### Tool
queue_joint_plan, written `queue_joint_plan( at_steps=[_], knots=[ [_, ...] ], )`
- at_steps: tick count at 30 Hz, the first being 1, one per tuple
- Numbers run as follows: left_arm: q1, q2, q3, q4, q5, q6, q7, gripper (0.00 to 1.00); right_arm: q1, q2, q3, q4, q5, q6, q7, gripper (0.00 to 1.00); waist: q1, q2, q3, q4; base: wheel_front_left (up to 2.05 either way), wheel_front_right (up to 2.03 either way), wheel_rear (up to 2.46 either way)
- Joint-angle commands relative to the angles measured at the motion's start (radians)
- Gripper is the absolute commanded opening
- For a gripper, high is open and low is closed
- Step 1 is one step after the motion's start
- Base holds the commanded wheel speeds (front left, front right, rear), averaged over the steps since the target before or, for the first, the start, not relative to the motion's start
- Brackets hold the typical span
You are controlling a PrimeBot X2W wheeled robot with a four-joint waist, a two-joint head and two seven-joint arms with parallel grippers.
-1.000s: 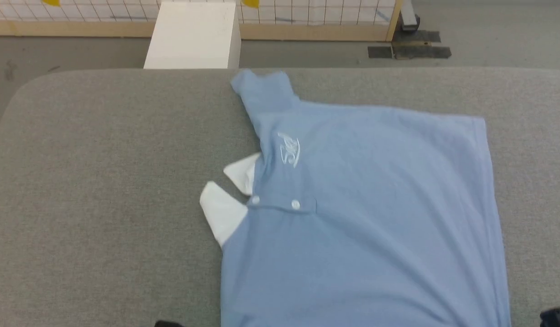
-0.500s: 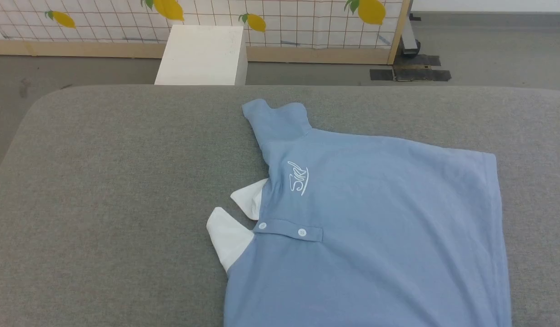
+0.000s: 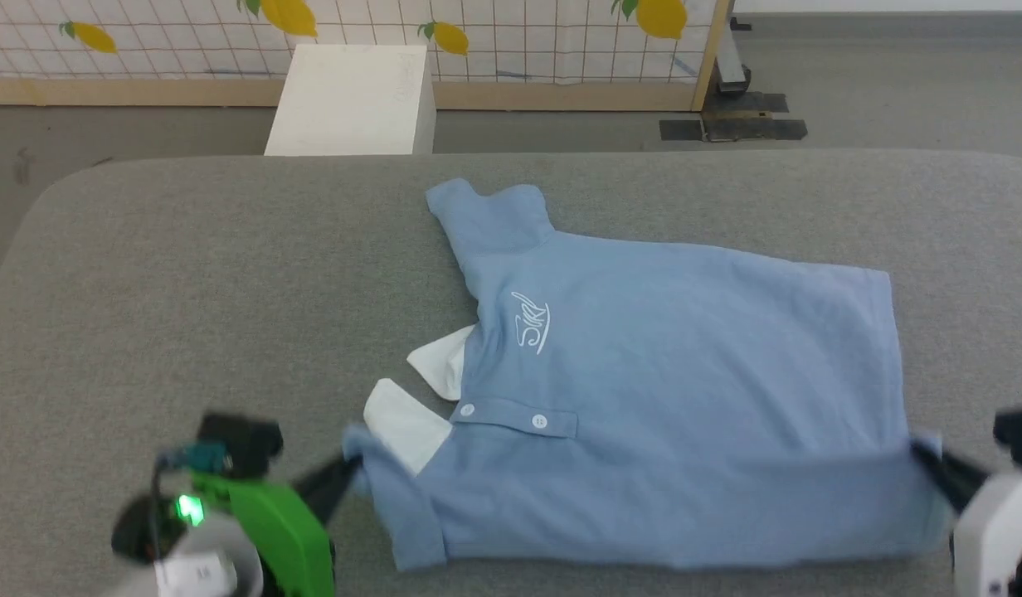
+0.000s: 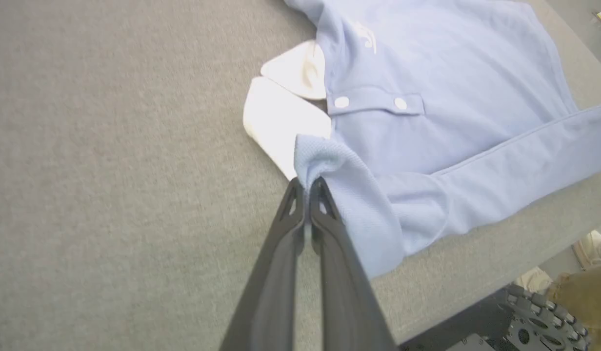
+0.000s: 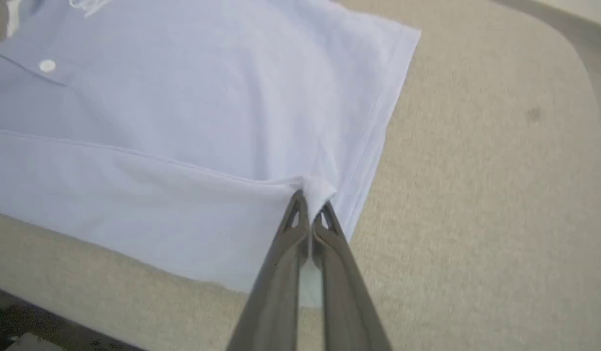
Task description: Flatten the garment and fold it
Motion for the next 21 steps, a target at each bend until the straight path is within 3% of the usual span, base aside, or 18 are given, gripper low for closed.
queue_joint_plan(
  at_steps=[1,12,21],
  knots=[
    [-0.075,0.009,0.025,0.003,0.023,-0.013,-0.007,0.0,-0.084,-0.028,0.023,-0.003,-0.012,-0.001,-0.018,0.0,0.0001,0.0,0.0,-0.007,0.0,0.0,0.0],
    [-0.558,-0.008,0.133,0.065,0.145,-0.07,0.025,0.0,-0.711,-0.181,0.261,0.041,-0.01,-0.001,-0.081,0.0,0.0001,0.0,-0.001,-0.033,0.0,0.0,0.0],
    [-0.861,-0.009,0.172,0.101,0.191,-0.1,0.113,0.0,-1.098,-0.233,0.405,0.099,-0.001,-0.001,-0.095,0.0,0.0001,0.0,0.011,-0.051,0.0,0.0,0.0]
  ],
)
